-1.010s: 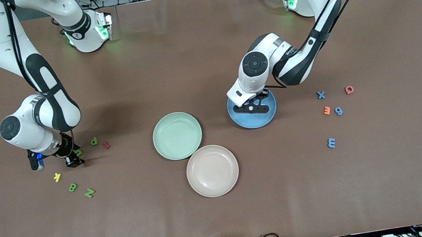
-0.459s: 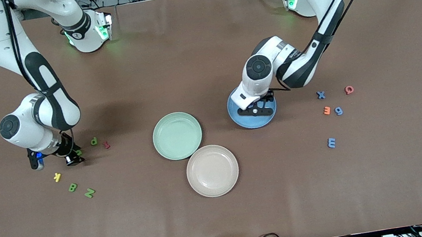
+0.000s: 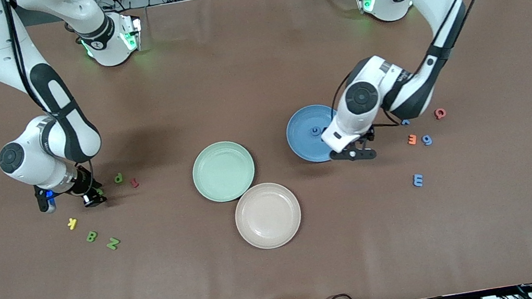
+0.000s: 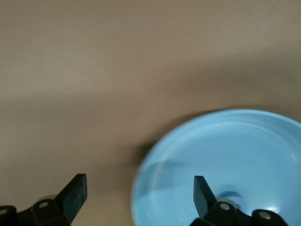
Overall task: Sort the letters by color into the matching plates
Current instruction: 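Open the left gripper over the blue plate and return to the letters, then grasp the blue 3 with the left gripper, then carry the green U to the green plate while the left gripper carries the 3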
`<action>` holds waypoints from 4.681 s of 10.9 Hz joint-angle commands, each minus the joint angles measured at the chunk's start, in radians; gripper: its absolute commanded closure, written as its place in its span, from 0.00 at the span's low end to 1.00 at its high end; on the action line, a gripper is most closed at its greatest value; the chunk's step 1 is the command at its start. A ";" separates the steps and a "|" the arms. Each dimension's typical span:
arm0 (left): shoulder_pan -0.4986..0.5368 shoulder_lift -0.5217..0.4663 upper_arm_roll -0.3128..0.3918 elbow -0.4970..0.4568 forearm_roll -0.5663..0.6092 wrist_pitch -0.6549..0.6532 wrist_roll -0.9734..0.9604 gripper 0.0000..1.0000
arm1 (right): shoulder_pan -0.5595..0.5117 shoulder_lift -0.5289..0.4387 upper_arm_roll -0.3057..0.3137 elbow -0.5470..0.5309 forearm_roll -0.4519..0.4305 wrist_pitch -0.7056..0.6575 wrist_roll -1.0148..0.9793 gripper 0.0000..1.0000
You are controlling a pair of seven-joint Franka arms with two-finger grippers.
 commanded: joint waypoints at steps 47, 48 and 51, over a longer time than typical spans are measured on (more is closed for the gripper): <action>0.100 -0.036 0.125 -0.044 -0.055 0.083 0.240 1.00 | 0.373 0.054 0.043 0.397 -0.233 -0.366 -0.363 0.85; 0.103 -0.039 0.080 -0.056 -0.055 0.080 0.180 1.00 | 0.390 0.076 0.043 0.420 -0.232 -0.366 -0.335 0.85; 0.099 -0.042 0.000 -0.059 -0.055 0.016 0.062 1.00 | 0.414 0.098 0.064 0.446 -0.232 -0.366 -0.269 0.84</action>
